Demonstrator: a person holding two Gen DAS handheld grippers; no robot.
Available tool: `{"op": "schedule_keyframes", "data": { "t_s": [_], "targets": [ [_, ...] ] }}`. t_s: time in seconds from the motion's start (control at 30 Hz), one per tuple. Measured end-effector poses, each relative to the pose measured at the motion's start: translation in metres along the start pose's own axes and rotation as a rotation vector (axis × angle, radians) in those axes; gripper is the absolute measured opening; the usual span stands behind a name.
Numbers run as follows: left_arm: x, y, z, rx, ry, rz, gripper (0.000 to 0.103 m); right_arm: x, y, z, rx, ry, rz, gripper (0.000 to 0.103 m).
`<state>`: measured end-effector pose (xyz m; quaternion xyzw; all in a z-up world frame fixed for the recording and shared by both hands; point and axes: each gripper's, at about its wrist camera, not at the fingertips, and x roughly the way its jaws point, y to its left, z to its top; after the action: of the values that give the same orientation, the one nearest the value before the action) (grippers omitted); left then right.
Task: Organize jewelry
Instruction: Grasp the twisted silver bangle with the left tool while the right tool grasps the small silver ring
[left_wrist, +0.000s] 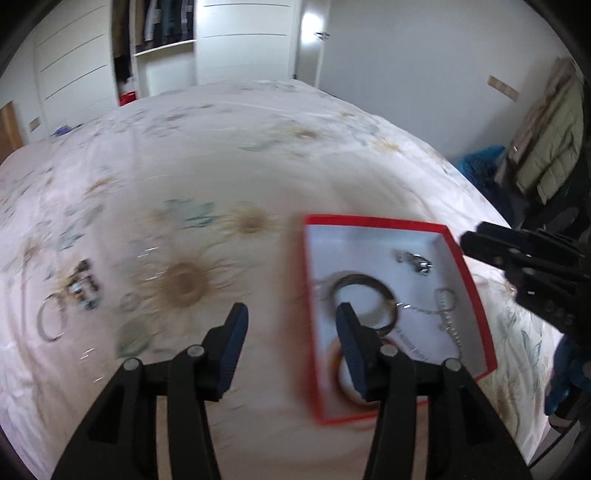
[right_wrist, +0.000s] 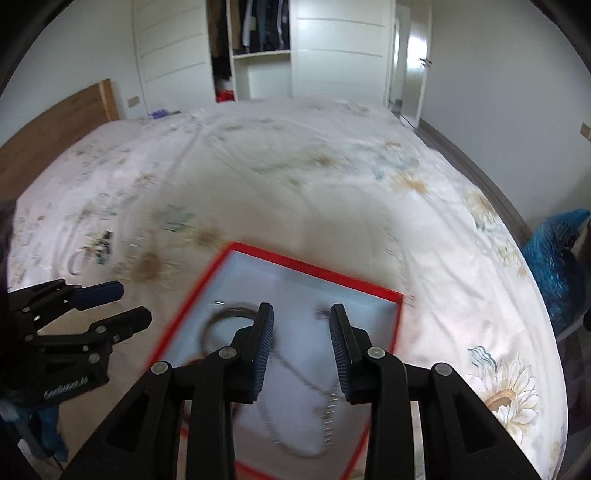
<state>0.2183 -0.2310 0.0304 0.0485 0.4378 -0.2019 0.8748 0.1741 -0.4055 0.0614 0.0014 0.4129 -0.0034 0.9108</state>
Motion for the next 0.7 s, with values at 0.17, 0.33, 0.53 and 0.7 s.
{"op": "schedule_keyframes", "data": {
  "t_s": [0.17,0.33,0.53,0.7],
  "targets": [
    [-0.032,0.057,-0.022,-0.033,0.020,0.074,0.048,-0.015,0.044,0.003,-0.022,-0.013,0.040,0.031],
    [-0.053,0.122,-0.049,-0.086,0.031,0.129,0.048,-0.010,0.082,0.004,-0.029,-0.004,0.086,0.031],
    [-0.057,0.183,-0.078,-0.138,0.062,0.147,0.050,0.013,0.140,0.003,-0.080,0.037,0.149,0.031],
    [-0.040,0.203,-0.091,-0.134,0.078,0.097,0.050,0.048,0.175,-0.004,-0.098,0.082,0.194,0.031]
  ]
}}
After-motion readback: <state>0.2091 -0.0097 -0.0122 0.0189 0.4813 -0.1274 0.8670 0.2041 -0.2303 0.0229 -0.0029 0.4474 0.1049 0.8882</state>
